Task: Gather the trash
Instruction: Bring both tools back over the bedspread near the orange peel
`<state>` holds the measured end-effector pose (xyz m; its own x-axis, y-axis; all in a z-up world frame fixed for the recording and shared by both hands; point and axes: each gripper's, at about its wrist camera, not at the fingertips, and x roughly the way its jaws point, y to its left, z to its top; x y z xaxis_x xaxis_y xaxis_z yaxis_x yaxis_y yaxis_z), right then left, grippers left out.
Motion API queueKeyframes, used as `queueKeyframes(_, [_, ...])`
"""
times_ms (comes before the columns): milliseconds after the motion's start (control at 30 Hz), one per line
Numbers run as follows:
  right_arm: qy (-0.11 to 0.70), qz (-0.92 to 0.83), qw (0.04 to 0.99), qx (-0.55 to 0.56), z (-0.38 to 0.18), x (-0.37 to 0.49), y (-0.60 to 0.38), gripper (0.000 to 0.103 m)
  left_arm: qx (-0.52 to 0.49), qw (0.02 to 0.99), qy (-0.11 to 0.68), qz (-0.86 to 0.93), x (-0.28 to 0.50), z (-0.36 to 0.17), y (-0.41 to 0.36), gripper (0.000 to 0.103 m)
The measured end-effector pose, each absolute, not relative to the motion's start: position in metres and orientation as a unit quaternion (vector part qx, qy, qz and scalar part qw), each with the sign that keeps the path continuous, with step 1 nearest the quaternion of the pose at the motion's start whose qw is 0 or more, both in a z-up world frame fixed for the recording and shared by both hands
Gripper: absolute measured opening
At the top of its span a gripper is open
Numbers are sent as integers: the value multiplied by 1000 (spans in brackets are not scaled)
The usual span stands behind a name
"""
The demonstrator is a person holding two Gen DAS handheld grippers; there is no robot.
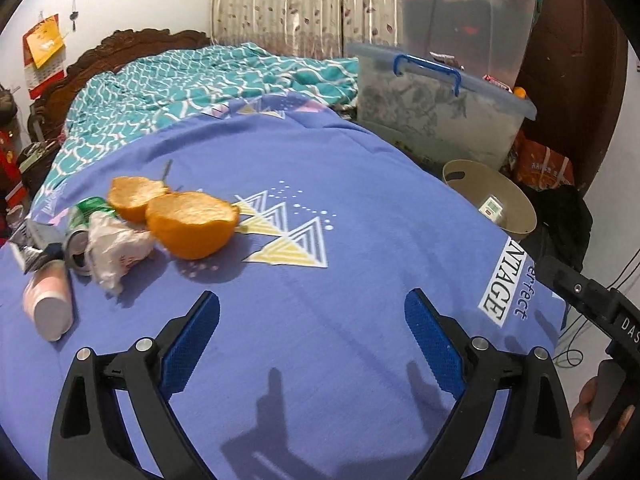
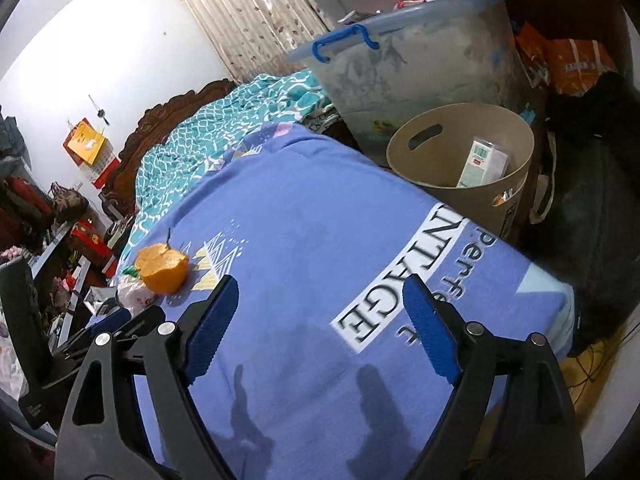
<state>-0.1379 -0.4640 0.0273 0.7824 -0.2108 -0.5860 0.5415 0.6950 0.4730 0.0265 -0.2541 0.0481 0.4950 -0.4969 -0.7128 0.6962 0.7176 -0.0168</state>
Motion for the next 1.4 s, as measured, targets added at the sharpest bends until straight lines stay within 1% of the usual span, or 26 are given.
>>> queueKeyframes(100, [254,-211,888,320,31,-136,-454,84,131,857,359,-347,26,50,-243,90])
queueKeyframes(167, [256,-212,890,313,33,-135,-448,88,125,859,356,-346,25,51,-237,90])
queueKeyframes(300, [259,-211,891,308,34,-133,-438,91,121,864,344,-346,24,52,-228,90])
queueKeyframes(433, [266,-210,890,306,30,-133,-428,92,108,868,337,-348,26,47,-216,90])
queueKeyframes(567, [273,-214,886,307,23,-133,-421,95,101,882,313,-338,30,36,-201,90])
queueKeyframes(667, [283,-217,882,307,18,-131,-417,95,84,881,324,-334,38,26,-191,90])
queueKeyframes(767, [289,-221,878,311,14,-130,-414,98,66,889,302,-337,36,31,-182,90])
queueKeyframes(867, [290,-222,878,309,13,-130,-408,99,72,891,292,-340,31,32,-182,90])
queueKeyframes(967, [300,-217,877,308,10,-128,-404,99,82,893,287,-337,28,32,-186,90])
queueKeyframes(1167, [345,-198,856,331,-13,-120,-402,100,89,899,278,-327,26,32,-185,90])
queueKeyframes(1400, [336,-202,863,320,-15,-121,-398,100,93,902,273,-322,24,32,-184,94])
